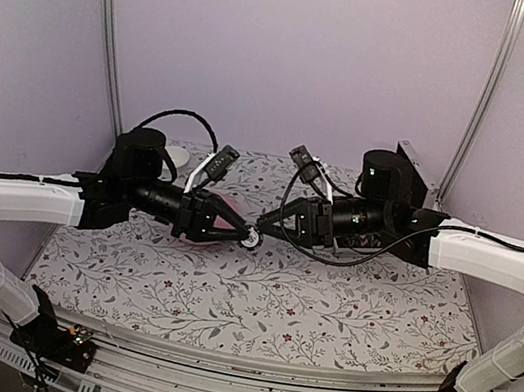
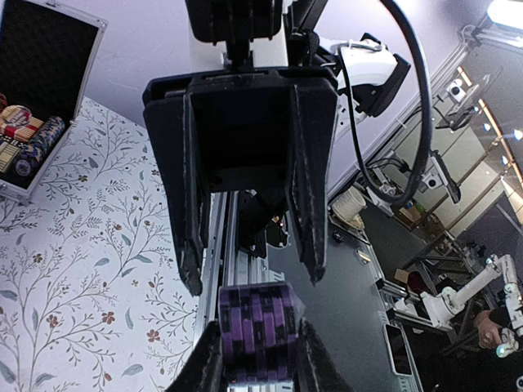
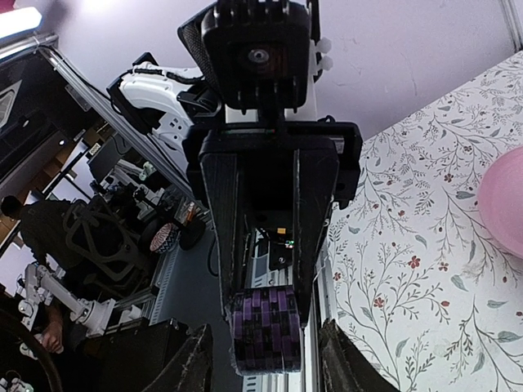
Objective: Pack up texas hold em set
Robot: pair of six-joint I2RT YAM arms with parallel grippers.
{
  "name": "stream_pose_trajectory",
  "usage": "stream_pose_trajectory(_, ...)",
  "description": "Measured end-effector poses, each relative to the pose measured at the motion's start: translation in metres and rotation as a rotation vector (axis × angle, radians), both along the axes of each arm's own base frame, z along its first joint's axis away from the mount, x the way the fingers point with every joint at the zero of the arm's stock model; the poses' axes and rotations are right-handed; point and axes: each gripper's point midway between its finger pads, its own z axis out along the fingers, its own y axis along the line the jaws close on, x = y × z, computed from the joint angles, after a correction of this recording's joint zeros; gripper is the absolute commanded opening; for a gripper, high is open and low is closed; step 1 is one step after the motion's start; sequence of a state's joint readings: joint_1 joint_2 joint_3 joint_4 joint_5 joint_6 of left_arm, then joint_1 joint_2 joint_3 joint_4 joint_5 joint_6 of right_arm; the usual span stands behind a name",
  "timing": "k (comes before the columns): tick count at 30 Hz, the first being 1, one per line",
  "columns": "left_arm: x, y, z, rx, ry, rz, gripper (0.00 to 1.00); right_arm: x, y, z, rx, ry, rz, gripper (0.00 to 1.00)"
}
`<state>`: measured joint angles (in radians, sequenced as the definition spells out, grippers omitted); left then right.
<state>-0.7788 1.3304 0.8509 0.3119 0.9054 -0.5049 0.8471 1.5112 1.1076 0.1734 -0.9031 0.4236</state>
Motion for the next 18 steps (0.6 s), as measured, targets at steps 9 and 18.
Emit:
stream_pose_trajectory(9, 0.0, 0.0, 0.001, -0.004, -0.004, -0.002, 0.0, -0.004, 0.005, -0.009, -0.016, 0.021, 0.022, 0.44)
stream_pose_trajectory(18, 0.0, 0.0, 0.001, -0.006, -0.005, -0.003, 0.0, -0.012, 0.008, -0.013, -0.02, 0.031, 0.057, 0.26)
